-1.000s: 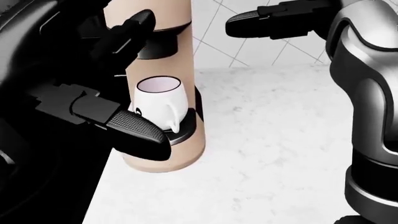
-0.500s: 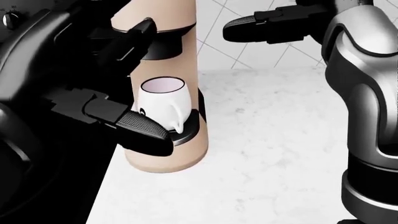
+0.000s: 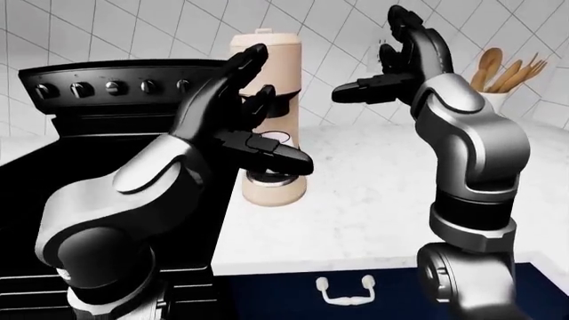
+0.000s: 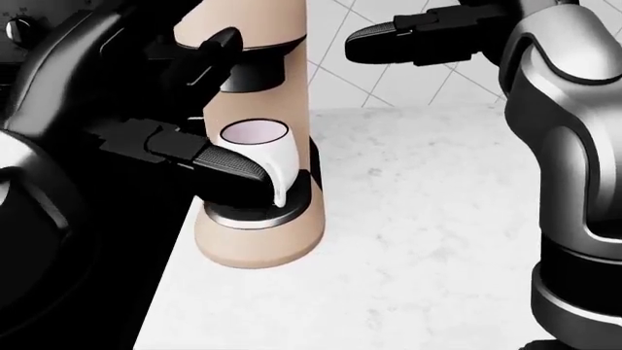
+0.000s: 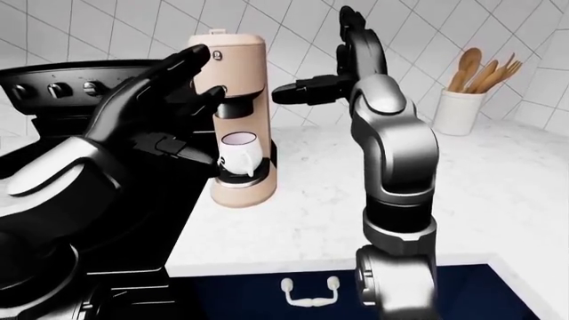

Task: Press the button on the coffee machine to serve coffee.

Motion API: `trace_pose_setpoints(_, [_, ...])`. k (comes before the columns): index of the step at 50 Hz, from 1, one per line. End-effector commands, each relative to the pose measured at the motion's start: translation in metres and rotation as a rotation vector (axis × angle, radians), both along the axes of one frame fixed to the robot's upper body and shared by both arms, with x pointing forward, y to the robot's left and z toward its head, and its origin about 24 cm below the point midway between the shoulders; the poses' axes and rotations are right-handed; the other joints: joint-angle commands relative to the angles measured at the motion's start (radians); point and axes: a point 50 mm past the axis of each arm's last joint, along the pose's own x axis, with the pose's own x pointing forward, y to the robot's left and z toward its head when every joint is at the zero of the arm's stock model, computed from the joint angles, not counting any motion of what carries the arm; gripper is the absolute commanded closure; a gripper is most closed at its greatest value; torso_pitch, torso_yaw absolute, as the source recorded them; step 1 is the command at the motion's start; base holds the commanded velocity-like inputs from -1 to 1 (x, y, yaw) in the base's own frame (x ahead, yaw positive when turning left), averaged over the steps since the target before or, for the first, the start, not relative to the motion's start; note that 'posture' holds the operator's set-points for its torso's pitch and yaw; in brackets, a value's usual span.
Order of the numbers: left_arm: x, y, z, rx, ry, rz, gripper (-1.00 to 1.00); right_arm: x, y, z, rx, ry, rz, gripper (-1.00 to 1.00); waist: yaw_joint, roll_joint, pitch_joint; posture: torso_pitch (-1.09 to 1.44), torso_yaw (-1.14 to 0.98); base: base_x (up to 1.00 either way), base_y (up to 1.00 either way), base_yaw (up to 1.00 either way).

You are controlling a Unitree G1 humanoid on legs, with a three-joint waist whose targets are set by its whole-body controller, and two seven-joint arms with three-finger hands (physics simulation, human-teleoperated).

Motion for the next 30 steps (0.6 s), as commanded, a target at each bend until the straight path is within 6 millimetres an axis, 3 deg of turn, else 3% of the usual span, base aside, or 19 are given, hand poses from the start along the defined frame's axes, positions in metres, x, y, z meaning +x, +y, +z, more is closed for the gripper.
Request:
trace_pose_setpoints(1, [-0.001,0.002,0.011,-0.029,-0.054,0.018,-1.00,-0.005,0.000,0.019,0.000,-0.086,0.001,-1.00,0.000,-0.002,-0.007,-0.49,0.00,0.00,0.00,0.00])
trace_pose_setpoints(30, [0.026,0.003,0.003,-0.040,-0.039,0.040,-1.00,-0.003,0.003,0.015,0.008,-0.084,0.006,-1.00,-0.002,-0.010,-0.011,-0.49,0.00,0.00,0.00,0.00])
